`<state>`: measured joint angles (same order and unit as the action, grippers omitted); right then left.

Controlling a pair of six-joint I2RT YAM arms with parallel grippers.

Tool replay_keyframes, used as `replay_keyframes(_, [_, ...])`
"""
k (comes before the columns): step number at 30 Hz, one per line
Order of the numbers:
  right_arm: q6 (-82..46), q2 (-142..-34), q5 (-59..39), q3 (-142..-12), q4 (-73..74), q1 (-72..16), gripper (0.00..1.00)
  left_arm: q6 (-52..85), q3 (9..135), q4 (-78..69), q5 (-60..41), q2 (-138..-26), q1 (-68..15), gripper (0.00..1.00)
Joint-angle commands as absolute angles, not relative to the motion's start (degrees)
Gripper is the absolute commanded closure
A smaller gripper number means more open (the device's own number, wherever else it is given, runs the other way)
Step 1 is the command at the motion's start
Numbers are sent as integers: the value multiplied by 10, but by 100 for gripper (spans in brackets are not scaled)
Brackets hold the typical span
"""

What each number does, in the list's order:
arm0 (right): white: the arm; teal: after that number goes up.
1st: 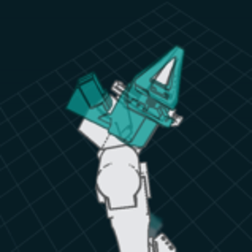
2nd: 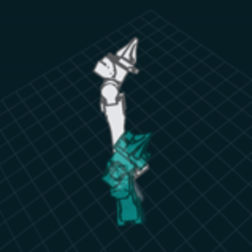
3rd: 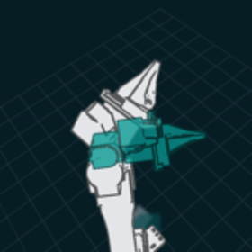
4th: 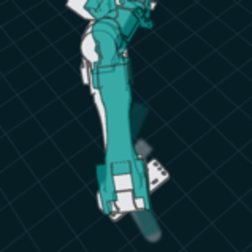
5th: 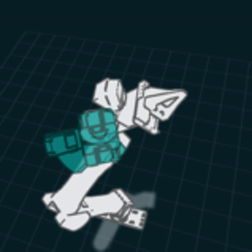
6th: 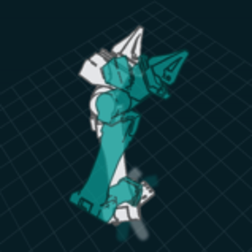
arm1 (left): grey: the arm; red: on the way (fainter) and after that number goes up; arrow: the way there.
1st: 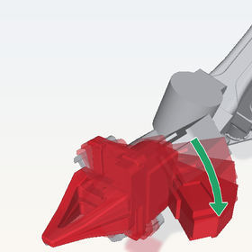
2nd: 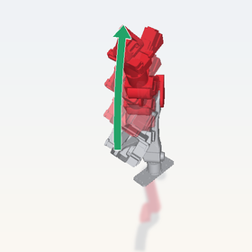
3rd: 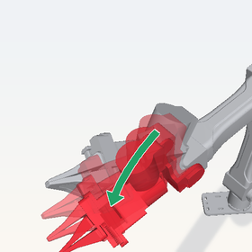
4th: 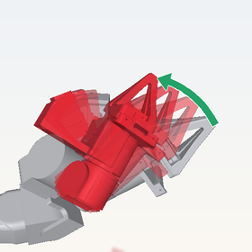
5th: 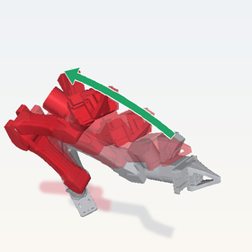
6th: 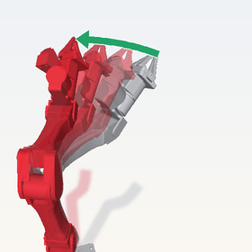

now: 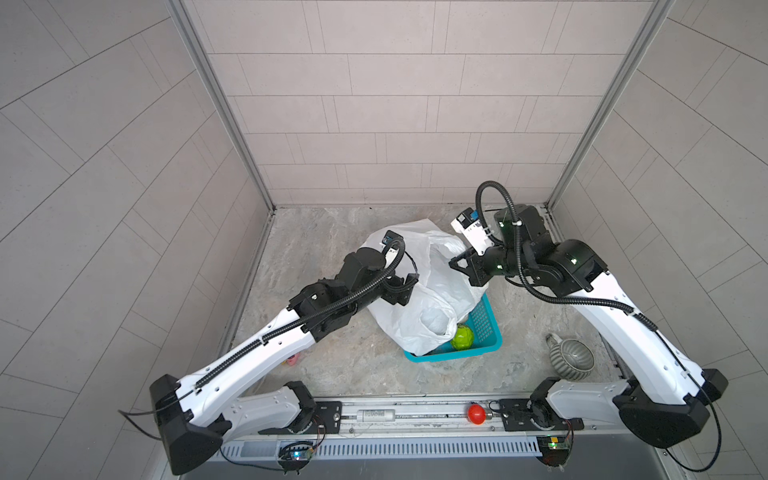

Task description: Place the fruits into the plastic bag

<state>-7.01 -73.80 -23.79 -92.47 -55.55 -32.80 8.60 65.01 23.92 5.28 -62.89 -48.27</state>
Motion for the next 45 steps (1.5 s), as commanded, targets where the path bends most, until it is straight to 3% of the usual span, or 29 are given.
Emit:
replay_keyframes(1, [-34, -765, -320, -952, -613, -328, 100, 12, 684, 235, 73, -608, -480, 6])
replay_keyframes(14, [-38, -790, -379, -966, -617, -337, 100, -178, 817, 347, -41, -712, -481, 7])
replay_keyframes(22, [-40, -788, -432, -968, -617, -337, 100, -185, 782, 205, -14, -745, -481, 9])
replay_keyframes(27, [-47, -772, -468, -950, -608, -337, 100, -184, 775, 128, -2, -768, -481, 32])
replay_keyframes(31, [-42, -763, -460, -943, -613, -336, 100, -157, 792, 125, 4, -798, -477, 76])
replay_keyframes(34, [-47, -758, -425, -941, -611, -327, 100, -119, 794, 130, -4, -801, -471, 97])
replay_keyframes(37, [-77, -757, -361, -938, -593, -302, 100, -53, 820, 179, 7, -805, -453, 100])
replay_keyframes(41, [-144, -752, -286, -921, -534, -251, 50, 81, 870, 286, 21, -814, -398, 100])
replay_keyframes(43, [-169, -746, -289, -909, -500, -236, 35, 135, 881, 328, 21, -817, -373, 100])
replay_keyframes(45, [-179, -740, -300, -900, -477, -234, 30, 186, 894, 366, 9, -824, -342, 100])
